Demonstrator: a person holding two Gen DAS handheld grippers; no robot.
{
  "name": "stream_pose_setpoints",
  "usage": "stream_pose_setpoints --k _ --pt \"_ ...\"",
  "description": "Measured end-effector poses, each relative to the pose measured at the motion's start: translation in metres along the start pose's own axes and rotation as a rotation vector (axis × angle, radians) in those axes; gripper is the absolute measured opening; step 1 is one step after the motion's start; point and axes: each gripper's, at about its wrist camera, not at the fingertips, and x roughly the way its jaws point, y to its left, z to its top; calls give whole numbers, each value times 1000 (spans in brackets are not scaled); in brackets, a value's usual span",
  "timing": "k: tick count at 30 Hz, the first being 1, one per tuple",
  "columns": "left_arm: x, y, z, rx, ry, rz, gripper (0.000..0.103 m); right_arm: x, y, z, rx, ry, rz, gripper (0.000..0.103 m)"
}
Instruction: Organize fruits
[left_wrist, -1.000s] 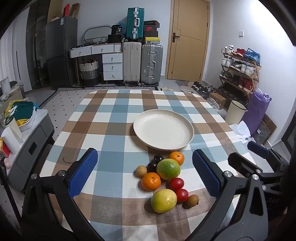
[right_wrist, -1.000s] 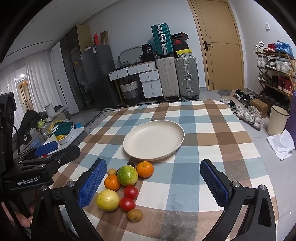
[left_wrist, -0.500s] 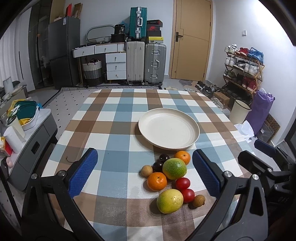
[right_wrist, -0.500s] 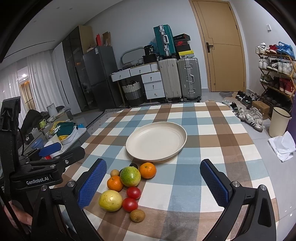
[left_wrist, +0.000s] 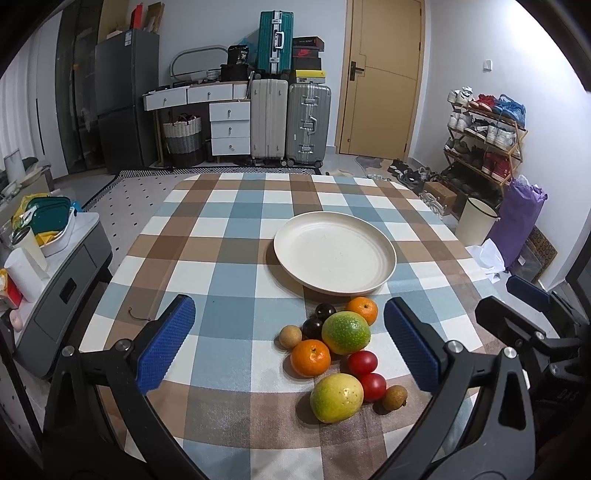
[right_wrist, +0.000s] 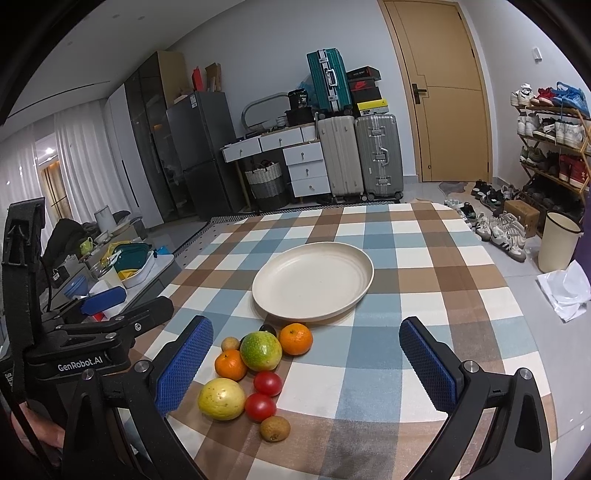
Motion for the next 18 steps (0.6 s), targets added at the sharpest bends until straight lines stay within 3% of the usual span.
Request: stream_pose_setpoints --k 18 --pt "0 -4 1 13 13 -17 102 0 2 0 -4 -1 2 103"
